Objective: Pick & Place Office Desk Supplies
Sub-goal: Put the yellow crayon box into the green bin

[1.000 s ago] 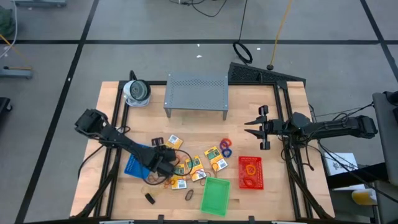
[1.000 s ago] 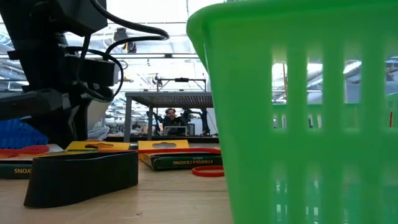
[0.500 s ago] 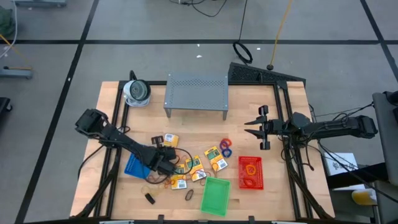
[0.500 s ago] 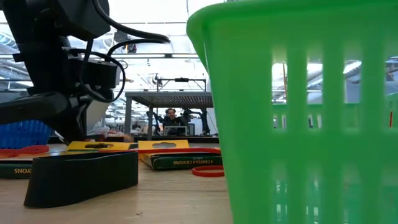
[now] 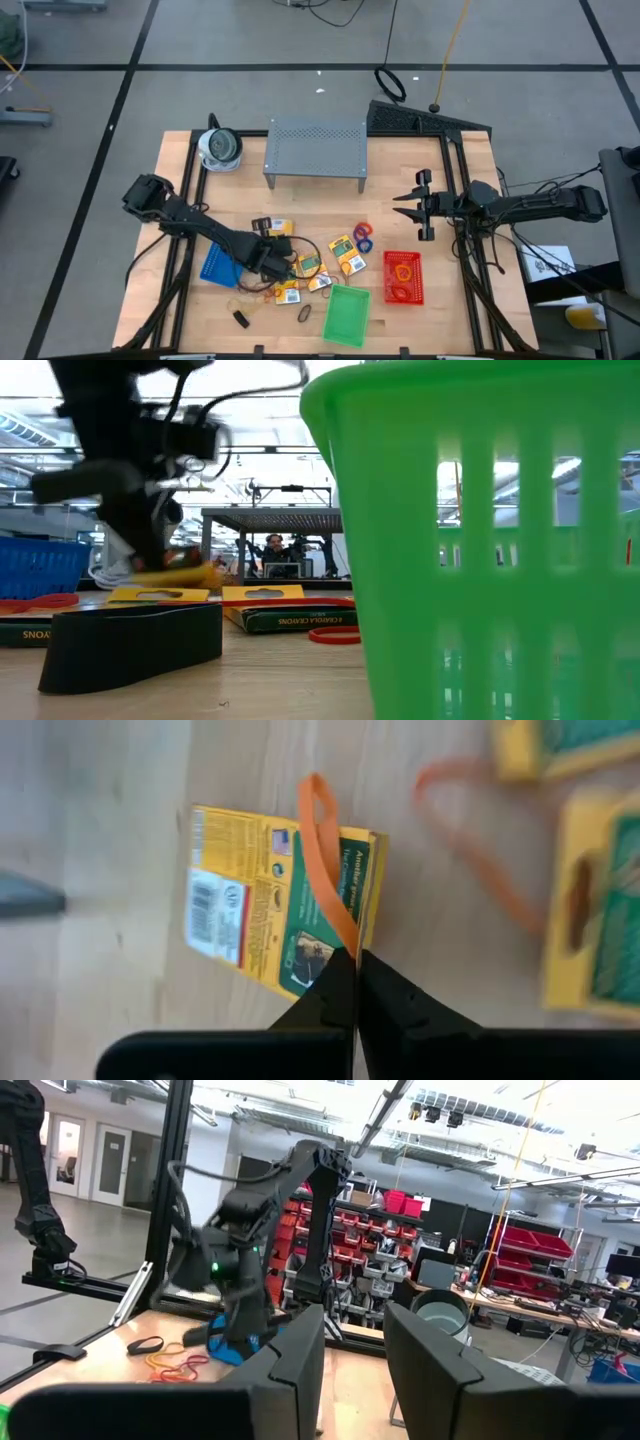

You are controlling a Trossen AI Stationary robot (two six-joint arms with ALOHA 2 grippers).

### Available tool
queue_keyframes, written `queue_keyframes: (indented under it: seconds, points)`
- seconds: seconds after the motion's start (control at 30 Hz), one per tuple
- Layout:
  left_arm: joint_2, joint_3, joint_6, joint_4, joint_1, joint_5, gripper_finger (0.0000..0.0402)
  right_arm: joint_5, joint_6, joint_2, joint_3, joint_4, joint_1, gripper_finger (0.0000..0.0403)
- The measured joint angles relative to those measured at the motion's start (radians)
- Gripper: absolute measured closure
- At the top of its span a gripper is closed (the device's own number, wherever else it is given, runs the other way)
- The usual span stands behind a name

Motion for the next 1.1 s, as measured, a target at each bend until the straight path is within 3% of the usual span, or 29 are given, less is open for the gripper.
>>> queue_keyframes:
  seconds: [0.33,0.57,0.87,0.93,1.1]
  points:
    - [0.0,0.231,0.125,-0.043,0.0,-0.028,0.04,0.0,-0.002,0.0,0.0,0.0,0.0,0.0303]
    - [0.0,0.289,0.166,-0.046,0.007,-0.048,0.04,0.0,0.002,0.0,0.0,-0.001,0.0,0.0303]
    - [0.0,0.291,0.172,-0.017,0.096,0.109,0.0396,0.0,0.011,0.002,0.0,-0.001,0.0,0.0303]
    - [-0.001,0.291,0.176,-0.016,0.104,0.079,0.0396,0.0,0.017,0.002,0.0,-0.001,0.0,0.0303]
    - [-0.001,0.291,0.174,-0.016,0.096,-0.108,0.0395,0.0,0.02,0.002,0.0,-0.001,0.0,0.0303]
